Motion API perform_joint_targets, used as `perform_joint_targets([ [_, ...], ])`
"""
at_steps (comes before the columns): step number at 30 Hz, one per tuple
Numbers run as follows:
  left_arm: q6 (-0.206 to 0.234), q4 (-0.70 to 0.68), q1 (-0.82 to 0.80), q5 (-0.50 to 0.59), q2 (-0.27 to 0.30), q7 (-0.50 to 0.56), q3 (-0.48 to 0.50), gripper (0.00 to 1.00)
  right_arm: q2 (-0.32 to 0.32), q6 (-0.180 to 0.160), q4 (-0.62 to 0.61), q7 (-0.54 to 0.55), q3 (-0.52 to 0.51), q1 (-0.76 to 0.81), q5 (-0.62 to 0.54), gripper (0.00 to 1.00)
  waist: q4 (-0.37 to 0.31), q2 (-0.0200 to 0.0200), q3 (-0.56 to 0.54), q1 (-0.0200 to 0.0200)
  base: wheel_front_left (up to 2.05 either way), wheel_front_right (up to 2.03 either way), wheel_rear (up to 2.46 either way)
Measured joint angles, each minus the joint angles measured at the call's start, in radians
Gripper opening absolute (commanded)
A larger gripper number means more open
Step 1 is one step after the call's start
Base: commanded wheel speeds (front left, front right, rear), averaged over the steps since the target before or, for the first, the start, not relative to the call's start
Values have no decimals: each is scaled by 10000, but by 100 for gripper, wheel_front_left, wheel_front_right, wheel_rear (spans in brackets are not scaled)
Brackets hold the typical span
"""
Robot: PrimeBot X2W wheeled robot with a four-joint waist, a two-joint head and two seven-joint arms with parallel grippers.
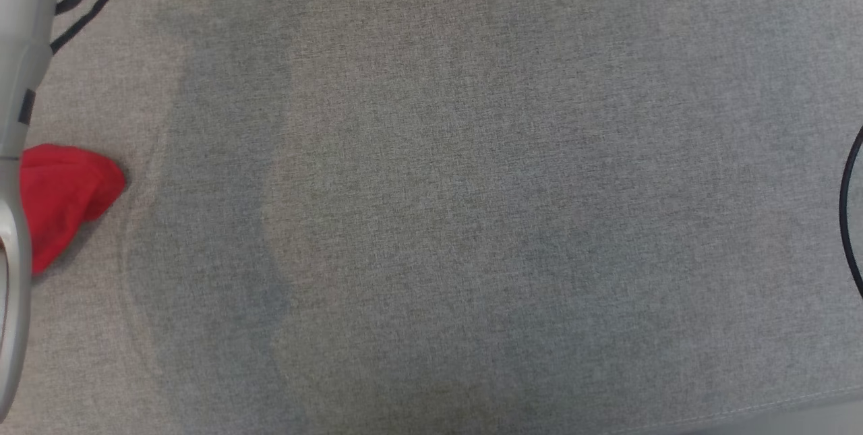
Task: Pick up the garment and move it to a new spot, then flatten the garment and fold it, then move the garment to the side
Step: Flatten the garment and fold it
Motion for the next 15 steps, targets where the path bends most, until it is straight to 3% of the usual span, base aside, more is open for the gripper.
perform_joint_targets([
  [7,0,111,-164,-556,-10,-274,-959,0,-192,2,-12,-8,370,79,107,0,81,0,-211,-1,0,0,0],
  [15,0,-782,2611,-1810,713,-456,-2663,0,-744,0,-169,-8,1816,2672,974,0,110,0,-1071,-2,0,0,0],
])
